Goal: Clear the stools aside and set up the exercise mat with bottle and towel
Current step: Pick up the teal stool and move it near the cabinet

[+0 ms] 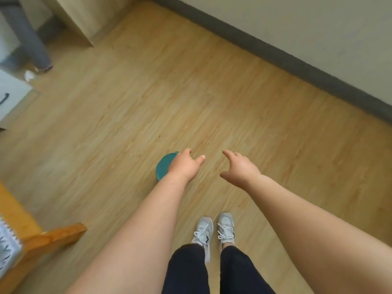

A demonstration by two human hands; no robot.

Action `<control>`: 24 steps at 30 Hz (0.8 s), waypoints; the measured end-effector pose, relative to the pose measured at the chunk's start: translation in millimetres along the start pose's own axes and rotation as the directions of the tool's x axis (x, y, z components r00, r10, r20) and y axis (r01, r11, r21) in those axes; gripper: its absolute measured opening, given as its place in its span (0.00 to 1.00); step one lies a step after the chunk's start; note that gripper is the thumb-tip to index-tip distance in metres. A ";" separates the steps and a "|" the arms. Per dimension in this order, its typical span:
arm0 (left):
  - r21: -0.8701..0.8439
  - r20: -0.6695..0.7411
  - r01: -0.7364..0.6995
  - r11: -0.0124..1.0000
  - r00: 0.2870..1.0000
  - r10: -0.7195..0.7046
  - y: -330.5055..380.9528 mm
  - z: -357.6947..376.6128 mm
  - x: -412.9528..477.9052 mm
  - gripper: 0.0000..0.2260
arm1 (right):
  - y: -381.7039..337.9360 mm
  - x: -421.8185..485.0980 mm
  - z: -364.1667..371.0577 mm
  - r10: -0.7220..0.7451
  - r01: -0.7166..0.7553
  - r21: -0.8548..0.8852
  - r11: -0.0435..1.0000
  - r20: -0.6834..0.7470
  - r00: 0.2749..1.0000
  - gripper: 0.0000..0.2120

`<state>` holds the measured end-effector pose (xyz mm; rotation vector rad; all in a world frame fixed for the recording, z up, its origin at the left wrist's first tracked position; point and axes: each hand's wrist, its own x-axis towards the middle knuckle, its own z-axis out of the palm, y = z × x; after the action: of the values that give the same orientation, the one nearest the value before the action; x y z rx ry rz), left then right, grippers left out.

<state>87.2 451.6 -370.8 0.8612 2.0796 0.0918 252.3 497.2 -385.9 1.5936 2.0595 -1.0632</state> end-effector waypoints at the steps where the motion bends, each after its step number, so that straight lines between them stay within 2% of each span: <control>1: -0.047 0.000 0.033 0.998 0.999 -0.033 -10.6 -3.3 4.5 0.29 | -7.3 5.4 4.2 -0.010 0.010 -0.008 1.000 0.009 1.000 0.36; 6: -0.167 0.011 0.172 0.971 0.985 -0.172 -86.1 -20.0 34.4 0.27 | -49.4 37.6 42.8 0.004 0.001 -0.059 0.998 0.085 0.996 0.35; 14: -0.194 0.010 0.245 0.950 0.969 -0.248 -180.9 -37.8 107.8 0.24 | -109.3 111.7 113.0 0.031 -0.021 -0.082 0.996 0.133 0.991 0.35; 24: -0.262 0.099 0.374 0.889 0.927 -0.361 -274.7 28.6 222.0 0.25 | -137.0 251.8 209.5 0.062 -0.052 -0.060 0.997 0.178 0.982 0.35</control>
<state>-127.9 371.0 -640.6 0.2876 2.0859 0.1515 6.2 505.3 -641.7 1.4634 1.8973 -1.0790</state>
